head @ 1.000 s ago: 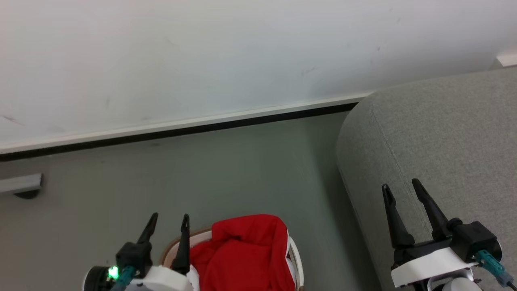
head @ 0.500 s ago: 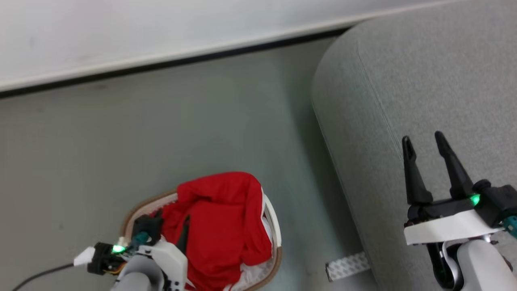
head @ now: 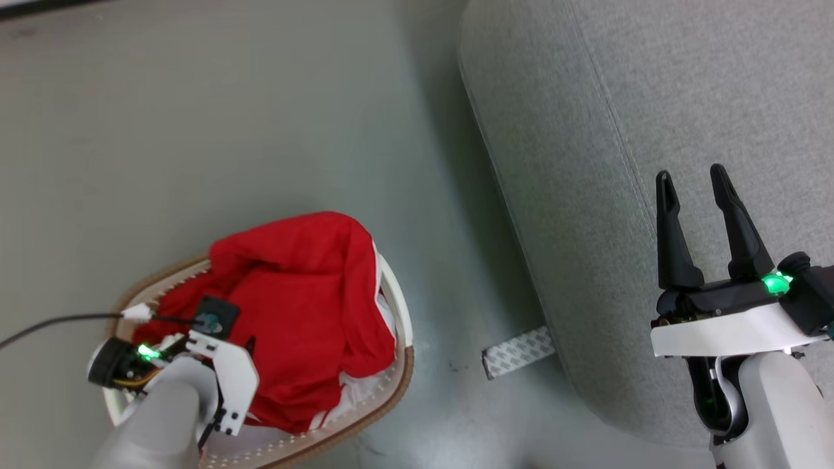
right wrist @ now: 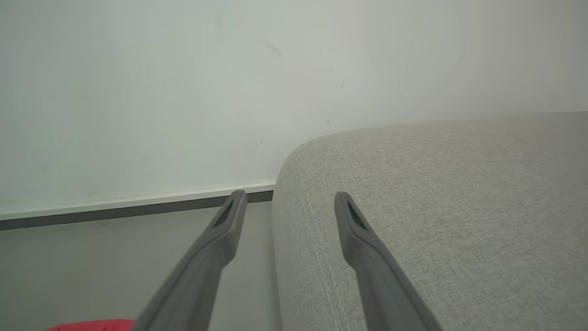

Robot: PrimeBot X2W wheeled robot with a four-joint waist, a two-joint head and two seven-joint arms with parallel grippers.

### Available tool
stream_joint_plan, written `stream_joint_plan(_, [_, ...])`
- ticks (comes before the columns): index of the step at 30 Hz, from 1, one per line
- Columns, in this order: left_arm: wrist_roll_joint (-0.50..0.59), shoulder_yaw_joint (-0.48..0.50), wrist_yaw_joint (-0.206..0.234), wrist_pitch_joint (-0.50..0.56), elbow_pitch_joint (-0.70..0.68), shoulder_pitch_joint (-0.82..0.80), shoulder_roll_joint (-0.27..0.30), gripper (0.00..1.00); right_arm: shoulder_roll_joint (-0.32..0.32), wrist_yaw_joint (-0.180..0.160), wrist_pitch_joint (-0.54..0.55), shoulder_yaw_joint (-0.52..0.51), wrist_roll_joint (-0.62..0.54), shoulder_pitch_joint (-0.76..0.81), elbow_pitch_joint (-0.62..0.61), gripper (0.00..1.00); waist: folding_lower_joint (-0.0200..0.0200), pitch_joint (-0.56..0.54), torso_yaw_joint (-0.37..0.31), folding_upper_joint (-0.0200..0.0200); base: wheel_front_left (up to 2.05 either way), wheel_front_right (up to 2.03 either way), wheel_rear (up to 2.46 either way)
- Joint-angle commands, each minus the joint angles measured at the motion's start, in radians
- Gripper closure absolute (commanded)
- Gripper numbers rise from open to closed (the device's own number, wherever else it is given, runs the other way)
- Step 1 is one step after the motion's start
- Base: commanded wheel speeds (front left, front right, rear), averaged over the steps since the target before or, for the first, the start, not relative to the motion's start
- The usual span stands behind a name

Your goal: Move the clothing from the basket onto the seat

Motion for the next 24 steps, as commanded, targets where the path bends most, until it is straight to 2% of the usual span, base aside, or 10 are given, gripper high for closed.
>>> stream_joint_plan(1, [0.017, -0.013, -0.006, 0.011, 0.01, -0.021, 0.013, 0.0, 0.002, -0.002, 0.0, -0.002, 0.008, -0.019, -0.006, 0.0, -0.0002, 0.054, -0.034, -0.0001, 0.0, 0.0, 0.0])
stream_joint_plan(4, [0.033, -0.038, -0.014, 0.033, 0.025, -0.056, 0.028, 0.0, 0.009, -0.002, 0.0, 0.006, 0.016, -0.03, -0.009, 0.0, -0.0002, 0.097, -0.047, -0.0001, 0.0, 0.0, 0.0])
stream_joint_plan(12, [0.059, -0.097, -0.026, 0.071, 0.048, -0.093, 0.01, 0.0, 0.016, -0.002, 0.0, 0.027, 0.039, -0.059, -0.016, 0.0, -0.0002, 0.178, -0.066, -0.0001, 0.0, 0.0, 0.0])
stream_joint_plan(13, [0.043, -0.089, -0.022, 0.072, 0.049, -0.093, 0.006, 0.11, 0.017, -0.002, 0.0, 0.028, 0.043, -0.059, -0.016, 0.0, -0.0002, 0.184, -0.066, -0.0001, 0.0, 0.0, 0.0])
stream_joint_plan(14, [0.033, -0.083, -0.015, 0.07, 0.05, -0.094, 0.003, 0.56, 0.017, -0.002, 0.0, 0.029, 0.047, -0.059, -0.016, 0.0, -0.0002, 0.188, -0.065, -0.0001, 0.0, 0.0, 0.0])
stream_joint_plan(15, [0.027, -0.078, -0.008, 0.072, 0.052, -0.093, -0.001, 0.74, 0.017, -0.002, 0.0, 0.031, 0.051, -0.06, -0.015, 0.0, -0.0002, 0.191, -0.064, -0.0001, 0.0, 0.0, 0.0])
stream_joint_plan(16, [0.022, -0.074, -0.006, 0.077, 0.053, -0.091, -0.006, 1.0, 0.017, -0.002, 0.0, 0.033, 0.055, -0.062, -0.013, 0.0, -0.0002, 0.192, -0.063, -0.0001, 0.0, 0.0, 0.0])
stream_joint_plan(24, [0.0, -0.082, -0.007, 0.056, 0.058, -0.07, -0.026, 1.0, 0.017, -0.002, 0.0, 0.041, 0.063, -0.066, -0.001, 0.0, -0.0002, 0.152, -0.055, -0.0001, 0.0, 0.0, 0.0])
